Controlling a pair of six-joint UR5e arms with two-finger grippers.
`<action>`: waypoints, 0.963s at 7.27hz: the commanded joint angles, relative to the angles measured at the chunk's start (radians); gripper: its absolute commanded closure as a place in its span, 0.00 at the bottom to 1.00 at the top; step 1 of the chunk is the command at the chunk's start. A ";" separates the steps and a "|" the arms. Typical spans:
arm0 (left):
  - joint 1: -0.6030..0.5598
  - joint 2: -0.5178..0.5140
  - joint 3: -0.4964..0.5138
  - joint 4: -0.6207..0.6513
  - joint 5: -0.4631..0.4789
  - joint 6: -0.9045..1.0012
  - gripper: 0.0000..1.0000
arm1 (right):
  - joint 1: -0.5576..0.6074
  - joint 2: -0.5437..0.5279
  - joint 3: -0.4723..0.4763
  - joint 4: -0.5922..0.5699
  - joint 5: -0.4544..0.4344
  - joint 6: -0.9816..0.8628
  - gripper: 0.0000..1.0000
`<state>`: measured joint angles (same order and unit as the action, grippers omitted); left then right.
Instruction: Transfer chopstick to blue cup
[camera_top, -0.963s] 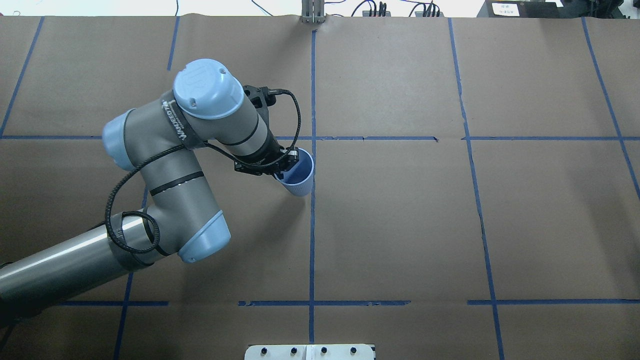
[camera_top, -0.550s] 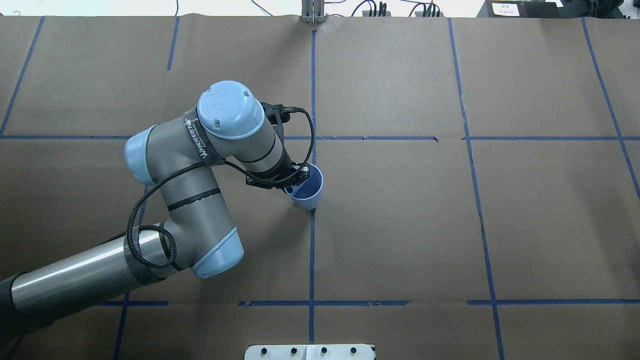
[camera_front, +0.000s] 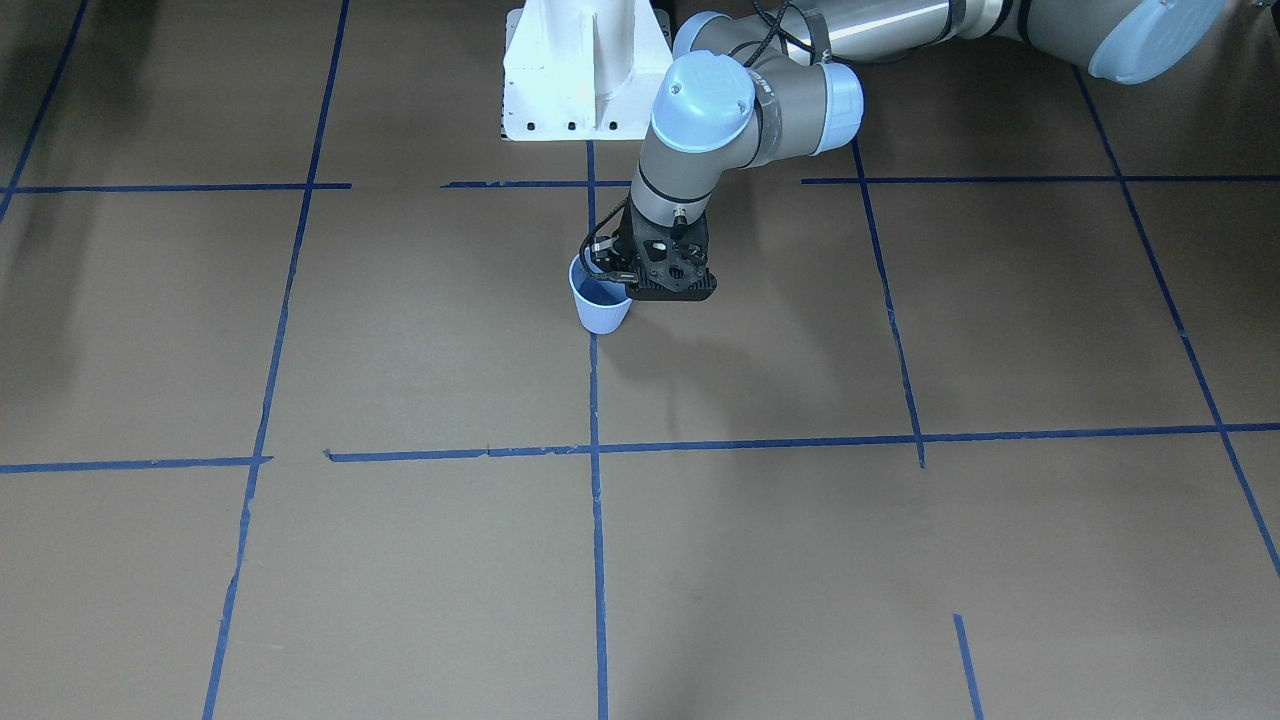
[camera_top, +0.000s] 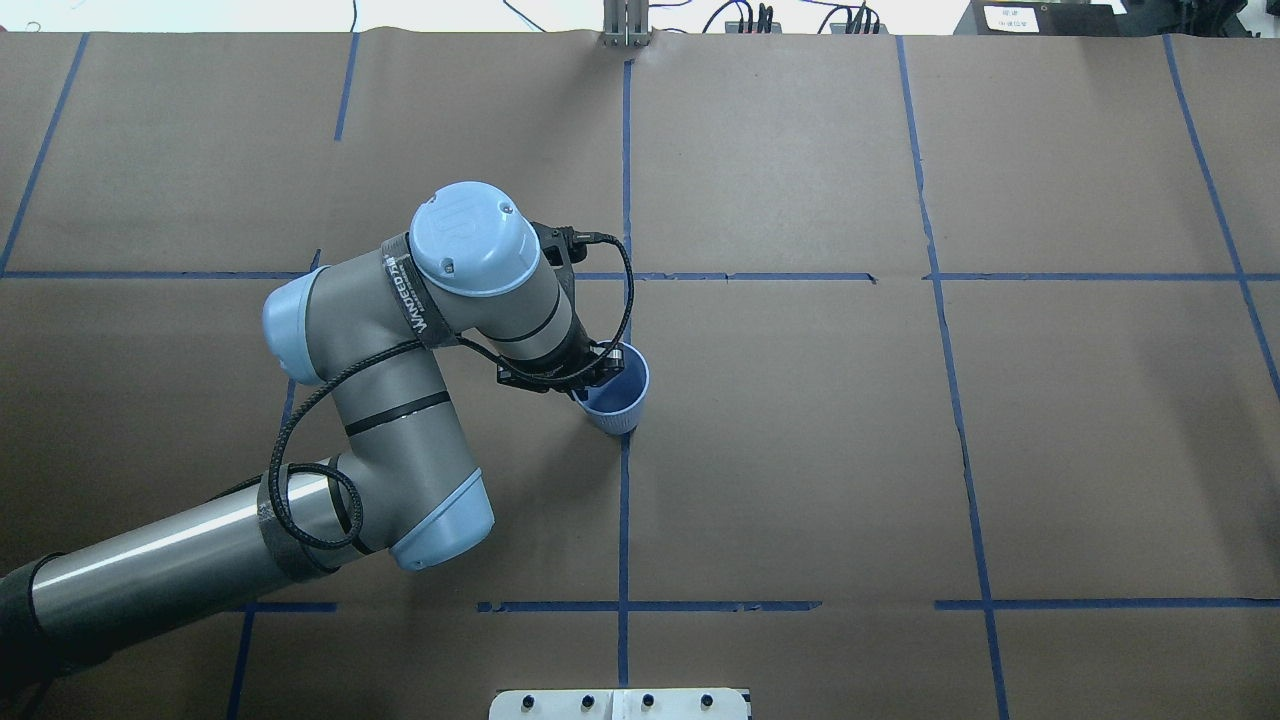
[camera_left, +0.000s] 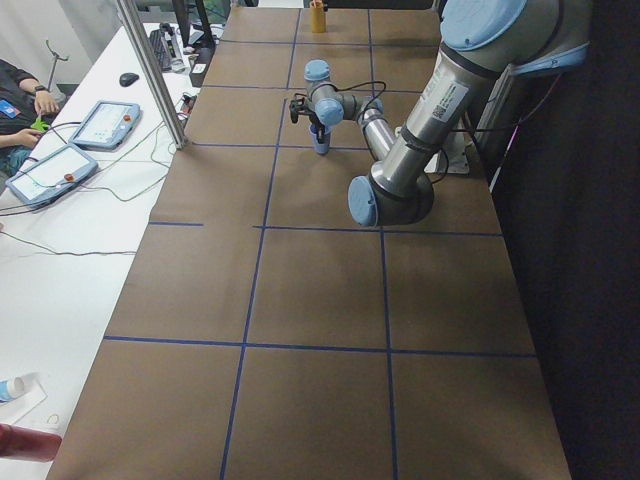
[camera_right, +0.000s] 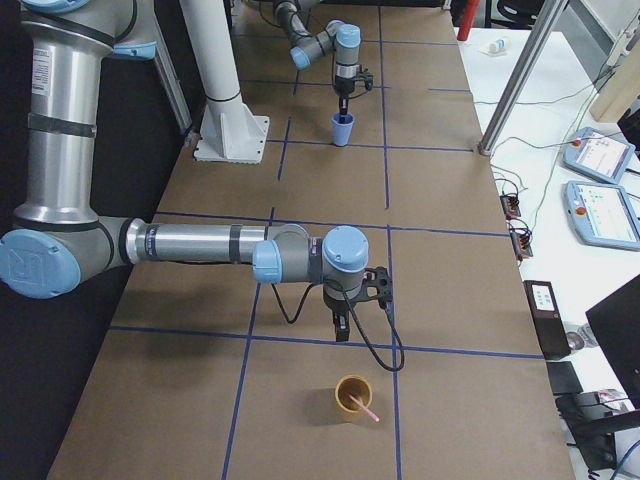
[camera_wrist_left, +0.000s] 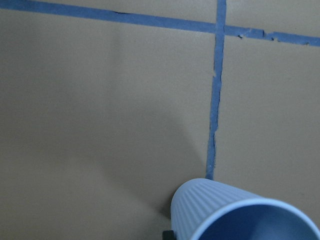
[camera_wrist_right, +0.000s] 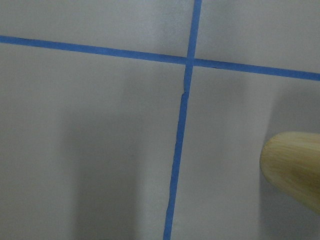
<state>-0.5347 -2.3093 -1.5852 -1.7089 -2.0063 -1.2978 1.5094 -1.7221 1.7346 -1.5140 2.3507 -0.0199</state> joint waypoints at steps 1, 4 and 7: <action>0.004 -0.001 0.005 -0.002 0.000 0.002 0.90 | 0.000 -0.002 -0.001 0.000 0.001 0.000 0.00; 0.004 0.001 -0.011 -0.002 0.004 0.011 0.00 | 0.002 -0.002 0.000 0.000 0.001 0.000 0.00; -0.107 0.037 -0.080 0.093 -0.138 0.122 0.00 | -0.006 0.002 0.006 0.003 0.001 0.000 0.00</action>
<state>-0.5819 -2.2954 -1.6267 -1.6758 -2.0675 -1.2471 1.5079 -1.7214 1.7371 -1.5127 2.3515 -0.0206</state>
